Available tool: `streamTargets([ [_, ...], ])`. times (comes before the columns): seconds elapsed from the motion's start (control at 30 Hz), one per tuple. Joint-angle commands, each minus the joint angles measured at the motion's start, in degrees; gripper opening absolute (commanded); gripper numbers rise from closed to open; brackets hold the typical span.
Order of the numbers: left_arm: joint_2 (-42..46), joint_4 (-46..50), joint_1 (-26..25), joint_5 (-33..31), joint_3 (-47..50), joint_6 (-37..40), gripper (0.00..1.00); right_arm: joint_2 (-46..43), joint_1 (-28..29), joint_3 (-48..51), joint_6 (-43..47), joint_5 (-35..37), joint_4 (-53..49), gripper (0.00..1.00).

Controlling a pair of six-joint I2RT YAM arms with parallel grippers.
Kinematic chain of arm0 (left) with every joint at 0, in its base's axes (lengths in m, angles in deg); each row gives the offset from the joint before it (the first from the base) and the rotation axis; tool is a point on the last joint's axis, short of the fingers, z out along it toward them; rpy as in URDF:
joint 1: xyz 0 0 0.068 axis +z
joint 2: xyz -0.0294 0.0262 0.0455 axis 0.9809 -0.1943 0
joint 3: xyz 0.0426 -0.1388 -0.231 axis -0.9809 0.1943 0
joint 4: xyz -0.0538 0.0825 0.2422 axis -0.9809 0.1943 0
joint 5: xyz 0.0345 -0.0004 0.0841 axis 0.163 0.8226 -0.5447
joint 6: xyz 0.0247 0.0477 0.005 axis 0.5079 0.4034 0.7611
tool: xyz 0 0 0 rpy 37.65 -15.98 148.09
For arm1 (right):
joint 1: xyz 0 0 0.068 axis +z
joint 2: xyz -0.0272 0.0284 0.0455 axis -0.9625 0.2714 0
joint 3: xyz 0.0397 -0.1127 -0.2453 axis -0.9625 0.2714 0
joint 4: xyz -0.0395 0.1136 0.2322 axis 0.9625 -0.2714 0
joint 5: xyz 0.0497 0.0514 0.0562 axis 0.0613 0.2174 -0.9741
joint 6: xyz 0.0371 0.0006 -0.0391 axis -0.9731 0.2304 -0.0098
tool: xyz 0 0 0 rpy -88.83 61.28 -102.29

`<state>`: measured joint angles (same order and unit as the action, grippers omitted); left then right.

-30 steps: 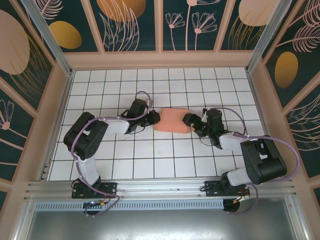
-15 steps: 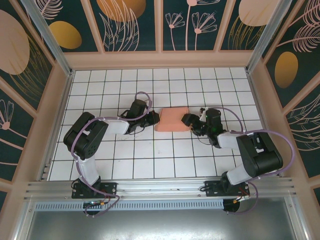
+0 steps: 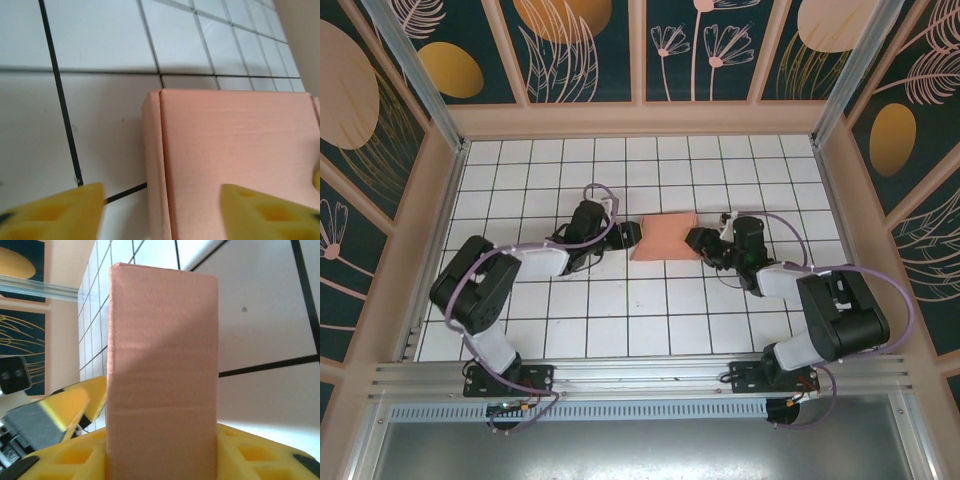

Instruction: Fold the paper box

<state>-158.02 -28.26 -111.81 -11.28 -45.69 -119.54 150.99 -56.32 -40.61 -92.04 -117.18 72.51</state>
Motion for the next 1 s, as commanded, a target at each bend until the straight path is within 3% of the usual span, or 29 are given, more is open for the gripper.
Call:
streamTargets([
  [0.0,6.7,-8.0,-0.8,-5.8,2.7,9.5,0.98,-3.0,-1.0,-2.5,2.6,-0.6,-1.9,0.46],
  [0.13,12.3,-12.3,-2.3,-12.9,4.6,23.1,0.99,-4.8,-1.9,-3.8,3.6,-1.1,-3.9,0.46],
  [0.27,16.9,-23.7,-3.7,-22.5,7.7,41.2,0.99,-6.8,-3.4,-5.2,3.6,-2.6,-4.9,0.46],
  [0.37,18.1,-30.5,-3.6,-23.8,8.8,56.8,0.99,-8.8,-4.3,-6.4,3.3,-3.7,-5.7,0.46],
  [0.5,19.4,-30.5,-4.6,-21.0,8.8,75.9,0.99,-11.5,-5.4,-8.2,2.8,-5.0,-7.4,0.46],
  [0.6,19.7,-34.3,-6.4,-20.5,10.9,86.1,0.99,-13.6,-6.4,-9.4,2.1,-6.1,-8.6,0.46],
  [0.77,20.4,-40.9,-9.7,-22.8,14.2,94.6,0.99,-16.3,-7.7,-11.1,0.3,-8.7,-8.0,0.46],
  [0.9,20.1,-41.4,-12.9,-24.2,15.8,106.9,0.99,-16.7,-8.6,-11.6,-2.7,-13.9,-4.9,0.45],
  [0.97,18.8,-46.5,-14.1,-25.6,16.9,110.6,0.99,-16.7,-9.3,-11.6,-3.7,-17.3,-3.7,0.45],
])
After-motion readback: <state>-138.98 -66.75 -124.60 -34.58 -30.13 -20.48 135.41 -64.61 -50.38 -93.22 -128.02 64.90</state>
